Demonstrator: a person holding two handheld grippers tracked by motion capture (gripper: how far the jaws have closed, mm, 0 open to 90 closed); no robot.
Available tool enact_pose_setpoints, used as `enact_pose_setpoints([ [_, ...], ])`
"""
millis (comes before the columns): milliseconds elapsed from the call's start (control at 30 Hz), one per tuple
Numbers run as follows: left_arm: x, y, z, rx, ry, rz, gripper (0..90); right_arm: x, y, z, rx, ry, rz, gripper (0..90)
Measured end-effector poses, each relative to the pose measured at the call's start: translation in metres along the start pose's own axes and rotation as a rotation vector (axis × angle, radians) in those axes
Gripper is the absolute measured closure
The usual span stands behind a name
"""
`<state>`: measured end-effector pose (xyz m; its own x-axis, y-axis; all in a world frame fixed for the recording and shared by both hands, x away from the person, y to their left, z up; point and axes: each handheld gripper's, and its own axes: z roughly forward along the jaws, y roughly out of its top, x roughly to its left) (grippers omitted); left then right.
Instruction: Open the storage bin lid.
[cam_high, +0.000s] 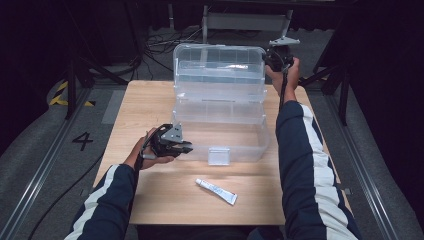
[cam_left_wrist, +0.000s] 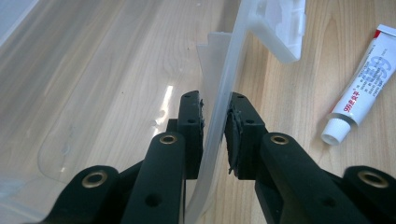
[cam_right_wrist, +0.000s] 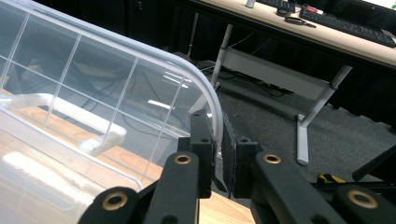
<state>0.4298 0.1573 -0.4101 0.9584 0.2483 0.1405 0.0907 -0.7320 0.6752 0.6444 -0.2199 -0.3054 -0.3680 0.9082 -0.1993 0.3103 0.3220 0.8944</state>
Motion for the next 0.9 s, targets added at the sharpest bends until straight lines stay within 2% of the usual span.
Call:
enact_pose_setpoints([
  [367, 0.0, 0.0, 0.0, -0.001, 0.001, -0.002, 77.5, -0.002, -0.003, 0.011, 0.015, -0.003, 0.01, 83.8],
  [900, 0.0, 0.0, 0.0, -0.004, -0.001, -0.003, 77.5, -0.002, -0.002, 0.014, 0.034, -0.004, 0.002, 83.5],
])
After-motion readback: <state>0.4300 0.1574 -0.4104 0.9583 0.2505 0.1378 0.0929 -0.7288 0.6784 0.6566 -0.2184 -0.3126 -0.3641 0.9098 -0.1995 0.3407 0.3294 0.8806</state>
